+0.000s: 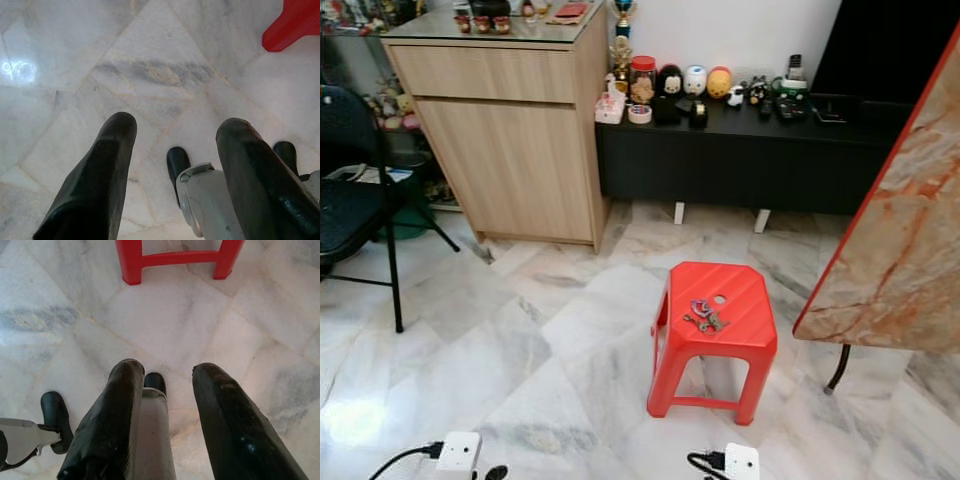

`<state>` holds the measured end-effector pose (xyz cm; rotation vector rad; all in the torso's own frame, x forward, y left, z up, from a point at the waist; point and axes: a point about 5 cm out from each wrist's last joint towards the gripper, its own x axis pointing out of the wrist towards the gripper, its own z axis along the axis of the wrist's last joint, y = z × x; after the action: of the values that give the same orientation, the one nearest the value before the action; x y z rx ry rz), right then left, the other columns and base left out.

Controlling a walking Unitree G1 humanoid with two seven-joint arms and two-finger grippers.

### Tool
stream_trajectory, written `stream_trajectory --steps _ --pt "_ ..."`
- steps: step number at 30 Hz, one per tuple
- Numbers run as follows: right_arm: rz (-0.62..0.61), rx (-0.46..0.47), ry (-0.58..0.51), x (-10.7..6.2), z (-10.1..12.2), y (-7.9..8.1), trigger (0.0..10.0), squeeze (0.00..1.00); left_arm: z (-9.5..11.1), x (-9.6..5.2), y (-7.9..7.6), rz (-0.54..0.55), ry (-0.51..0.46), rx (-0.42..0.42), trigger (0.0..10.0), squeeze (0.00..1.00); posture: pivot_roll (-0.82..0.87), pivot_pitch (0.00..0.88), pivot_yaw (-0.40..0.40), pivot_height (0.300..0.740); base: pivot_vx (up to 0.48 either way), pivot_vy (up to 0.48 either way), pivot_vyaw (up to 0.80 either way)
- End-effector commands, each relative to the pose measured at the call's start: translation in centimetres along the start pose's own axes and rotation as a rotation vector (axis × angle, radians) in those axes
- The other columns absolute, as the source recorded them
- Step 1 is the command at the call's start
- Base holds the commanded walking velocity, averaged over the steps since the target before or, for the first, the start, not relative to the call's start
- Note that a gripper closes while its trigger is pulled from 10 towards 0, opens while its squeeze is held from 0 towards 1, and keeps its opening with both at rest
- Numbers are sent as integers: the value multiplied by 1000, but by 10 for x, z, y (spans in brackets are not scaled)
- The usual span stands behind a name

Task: Hang keys on a hook

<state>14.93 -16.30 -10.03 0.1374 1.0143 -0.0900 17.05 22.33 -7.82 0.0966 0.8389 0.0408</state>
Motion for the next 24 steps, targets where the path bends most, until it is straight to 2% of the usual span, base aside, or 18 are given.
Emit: stream_trajectory --steps 1,6,9,11,15,20,24 --pt "-4 -2 3 0 -1 -2 10000 0 -6 -2 2 4 28 -2 10000 0 60 0 -42 740 0 0 0" --pt "-7 -5 3 0 -1 -2 10000 0 -8 -2 3 6 33 -5 10000 0 60 0 -42 740 0 0 0" --pt "-8 3 1 0 -1 -1 10000 0 -7 -2 3 7 33 -6 10000 0 61 0 -41 740 244 0 0" --pt "15 42 -10 0 0 0 10000 0 -6 -2 4 9 33 -6 10000 0 61 0 -41 740 264 0 0" --pt "31 26 -11 0 1 1 10000 0 -6 -2 4 14 30 -17 10000 0 60 0 -40 740 274 0 0" --pt "29 49 -15 0 0 1 10000 0 -6 -2 4 14 29 -19 10000 0 62 0 -42 740 288 0 -680" --pt "34 50 -29 0 1 1 10000 0 -6 -2 3 13 30 -20 10000 0 62 0 -44 740 289 0 0"
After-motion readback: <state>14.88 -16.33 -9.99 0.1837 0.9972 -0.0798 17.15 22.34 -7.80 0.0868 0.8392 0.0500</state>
